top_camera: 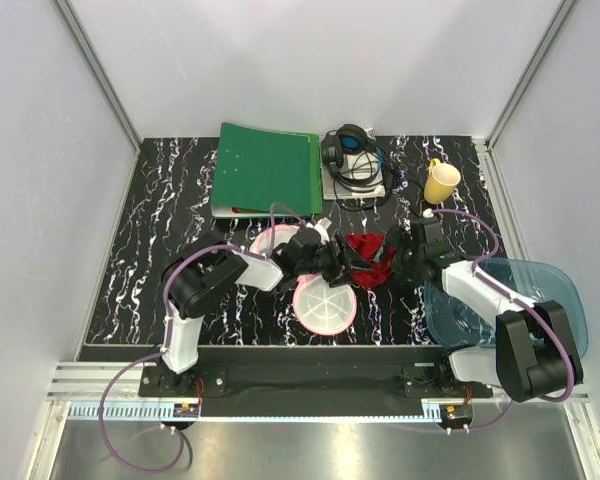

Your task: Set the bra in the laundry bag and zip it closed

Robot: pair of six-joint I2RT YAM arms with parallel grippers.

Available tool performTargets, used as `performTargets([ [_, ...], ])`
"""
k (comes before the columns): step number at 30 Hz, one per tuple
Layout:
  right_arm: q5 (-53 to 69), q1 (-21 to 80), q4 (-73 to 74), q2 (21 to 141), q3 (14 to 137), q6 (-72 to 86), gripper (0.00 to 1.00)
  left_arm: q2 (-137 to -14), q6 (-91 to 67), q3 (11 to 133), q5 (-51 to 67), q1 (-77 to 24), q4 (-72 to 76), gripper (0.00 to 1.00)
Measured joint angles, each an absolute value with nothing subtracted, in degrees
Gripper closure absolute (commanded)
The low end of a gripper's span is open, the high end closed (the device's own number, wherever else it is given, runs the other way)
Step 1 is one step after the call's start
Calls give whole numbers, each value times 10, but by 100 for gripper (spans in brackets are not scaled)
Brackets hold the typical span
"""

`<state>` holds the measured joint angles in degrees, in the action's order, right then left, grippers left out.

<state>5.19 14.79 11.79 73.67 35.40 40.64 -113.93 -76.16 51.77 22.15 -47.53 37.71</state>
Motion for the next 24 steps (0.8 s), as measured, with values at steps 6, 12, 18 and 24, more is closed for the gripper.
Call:
performTargets([
  [6, 64, 148, 112, 728, 343, 405, 0, -1096, -677, 528, 235, -476, 280, 1],
  [12, 72, 148, 106, 728, 339, 405, 0, -1018, -582, 542, 235, -476, 170, 2],
  [18, 72, 148, 100, 728, 337, 404, 0, -973, -503, 562, 220, -472, 81, 20],
  [24, 72, 148, 93, 728, 334, 404, 0, -999, -430, 643, 216, -446, 16, 44],
])
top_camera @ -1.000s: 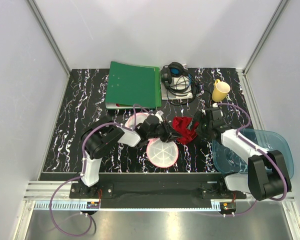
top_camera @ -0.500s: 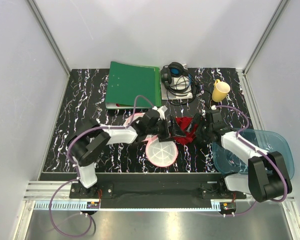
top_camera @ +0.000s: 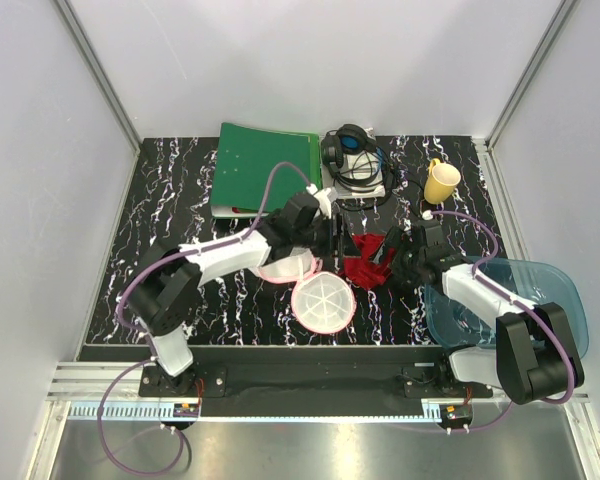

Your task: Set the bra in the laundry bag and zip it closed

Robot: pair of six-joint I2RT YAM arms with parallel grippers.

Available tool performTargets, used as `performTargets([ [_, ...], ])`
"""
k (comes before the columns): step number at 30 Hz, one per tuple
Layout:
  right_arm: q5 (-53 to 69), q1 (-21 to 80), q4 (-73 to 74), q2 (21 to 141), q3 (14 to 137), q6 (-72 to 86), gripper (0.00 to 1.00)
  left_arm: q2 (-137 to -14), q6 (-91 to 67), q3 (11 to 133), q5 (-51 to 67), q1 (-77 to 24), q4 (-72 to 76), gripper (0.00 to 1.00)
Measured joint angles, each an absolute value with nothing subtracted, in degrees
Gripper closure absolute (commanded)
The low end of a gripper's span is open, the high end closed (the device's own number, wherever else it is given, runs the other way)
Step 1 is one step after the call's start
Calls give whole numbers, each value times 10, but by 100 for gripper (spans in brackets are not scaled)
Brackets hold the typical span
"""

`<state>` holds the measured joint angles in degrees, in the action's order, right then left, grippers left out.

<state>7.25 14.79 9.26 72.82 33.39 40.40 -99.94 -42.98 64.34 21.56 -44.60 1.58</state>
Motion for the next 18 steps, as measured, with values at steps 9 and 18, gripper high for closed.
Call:
performTargets([
  [9, 75, 148, 80, 736, 333, 404, 1, -1092, -383, 694, 213, -415, -22, 65],
  [18, 88, 148, 45, 757, 321, 405, 3, -1161, -386, 735, 227, -419, -16, 100],
])
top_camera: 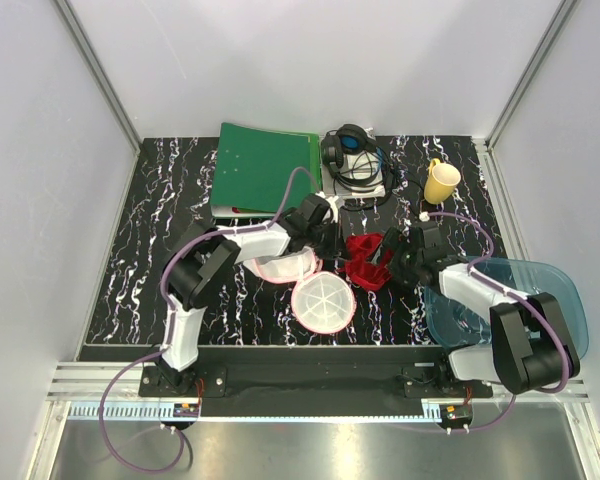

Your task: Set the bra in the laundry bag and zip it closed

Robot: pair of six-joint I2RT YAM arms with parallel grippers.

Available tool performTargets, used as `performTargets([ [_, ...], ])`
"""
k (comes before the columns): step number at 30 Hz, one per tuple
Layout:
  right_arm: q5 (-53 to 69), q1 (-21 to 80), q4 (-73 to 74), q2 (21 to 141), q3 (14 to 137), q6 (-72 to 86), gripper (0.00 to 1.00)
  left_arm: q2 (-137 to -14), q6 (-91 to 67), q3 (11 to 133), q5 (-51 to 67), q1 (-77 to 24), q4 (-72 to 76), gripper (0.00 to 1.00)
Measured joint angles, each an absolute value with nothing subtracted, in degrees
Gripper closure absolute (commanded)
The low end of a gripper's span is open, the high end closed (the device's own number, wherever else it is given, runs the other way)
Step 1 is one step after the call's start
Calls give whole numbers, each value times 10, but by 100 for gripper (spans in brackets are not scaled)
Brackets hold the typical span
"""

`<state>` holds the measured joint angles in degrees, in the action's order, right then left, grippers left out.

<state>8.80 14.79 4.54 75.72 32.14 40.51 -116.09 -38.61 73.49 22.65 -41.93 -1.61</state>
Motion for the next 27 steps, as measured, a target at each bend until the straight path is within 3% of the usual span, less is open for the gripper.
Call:
performTargets([
  [9, 105, 148, -45, 772, 294, 405, 13, -1181, -409, 741, 244, -420, 24, 100],
  [15, 116, 148, -132, 809, 279, 409, 34, -1201, -418, 754, 254, -420, 37, 100],
  [18, 114, 148, -162, 816, 265, 416, 51, -1209, -419, 759, 256, -420, 37, 98],
  [19, 114, 148, -165, 815, 264, 415, 59, -1209, -418, 761, 255, -420, 34, 94],
  [20, 111, 148, -168, 814, 262, 416, 75, -1210, -416, 762, 255, -420, 30, 88],
  [21, 110, 148, -168, 810, 260, 415, 84, -1209, -411, 767, 254, -420, 25, 72],
  [23, 109, 147, -161, 793, 260, 412, 99, -1209, -401, 777, 251, -420, 16, 52],
  [24, 110, 147, -150, 777, 263, 412, 100, -1206, -397, 780, 249, -420, 12, 41],
  [25, 111, 147, -138, 761, 267, 408, 100, -1199, -392, 780, 246, -420, 7, 22],
  [27, 117, 146, -95, 724, 284, 403, 100, -1172, -382, 770, 238, -420, -9, 6],
])
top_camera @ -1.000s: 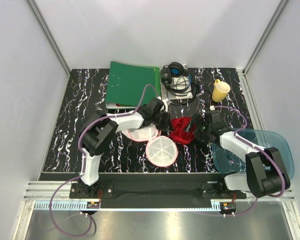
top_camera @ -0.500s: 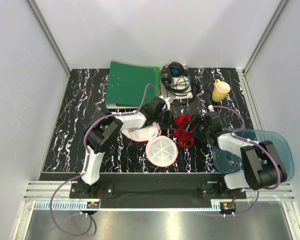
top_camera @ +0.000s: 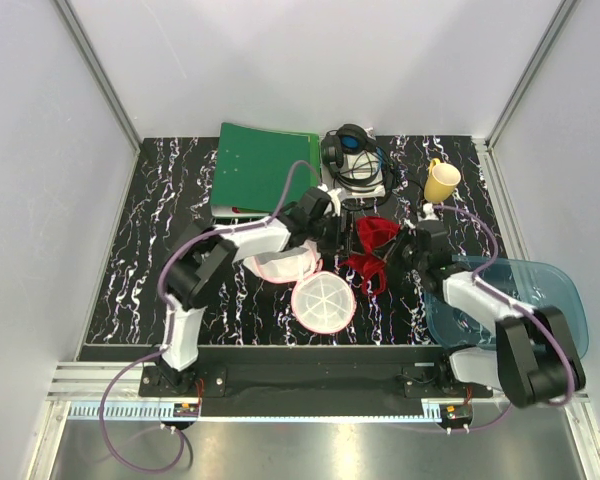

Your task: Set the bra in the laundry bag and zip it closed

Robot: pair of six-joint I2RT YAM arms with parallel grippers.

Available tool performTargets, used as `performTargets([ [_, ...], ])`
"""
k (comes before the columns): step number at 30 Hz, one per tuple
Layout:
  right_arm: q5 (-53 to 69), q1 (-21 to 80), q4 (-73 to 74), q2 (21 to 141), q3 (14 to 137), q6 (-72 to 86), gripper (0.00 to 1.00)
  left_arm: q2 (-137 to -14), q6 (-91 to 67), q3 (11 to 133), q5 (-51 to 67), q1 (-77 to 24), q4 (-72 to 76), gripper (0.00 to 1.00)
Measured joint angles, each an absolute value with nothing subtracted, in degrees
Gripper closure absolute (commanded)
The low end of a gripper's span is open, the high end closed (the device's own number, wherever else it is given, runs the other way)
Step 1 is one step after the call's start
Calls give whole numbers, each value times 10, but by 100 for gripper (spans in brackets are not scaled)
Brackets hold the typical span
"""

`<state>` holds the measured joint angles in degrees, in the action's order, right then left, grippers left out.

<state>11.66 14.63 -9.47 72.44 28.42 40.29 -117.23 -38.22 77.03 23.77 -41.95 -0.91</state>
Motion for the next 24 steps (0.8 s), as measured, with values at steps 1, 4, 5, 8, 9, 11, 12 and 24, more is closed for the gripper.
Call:
performTargets([
  [1, 119, 146, -76, 707, 293, 399, 100, -1149, -376, 758, 235, -420, -17, 1],
  [4, 142, 146, 2, 640, 330, 385, 100, -1034, -360, 710, 223, -420, -52, 1],
  [5, 151, 146, 27, 612, 339, 379, 100, -985, -352, 697, 221, -420, -67, 1],
  [8, 189, 146, 103, 535, 364, 360, 100, -843, -324, 679, 220, -420, -103, 1],
  [9, 202, 147, 122, 519, 370, 354, 100, -803, -313, 677, 221, -420, -112, 1],
  [11, 237, 152, 175, 492, 387, 336, 100, -727, -290, 677, 230, -420, -130, 1],
  [12, 251, 158, 200, 485, 396, 327, 100, -696, -277, 677, 237, -420, -139, 1],
  [24, 319, 361, 355, 516, 476, 265, 100, -663, -139, 670, 384, -425, -249, 1],
])
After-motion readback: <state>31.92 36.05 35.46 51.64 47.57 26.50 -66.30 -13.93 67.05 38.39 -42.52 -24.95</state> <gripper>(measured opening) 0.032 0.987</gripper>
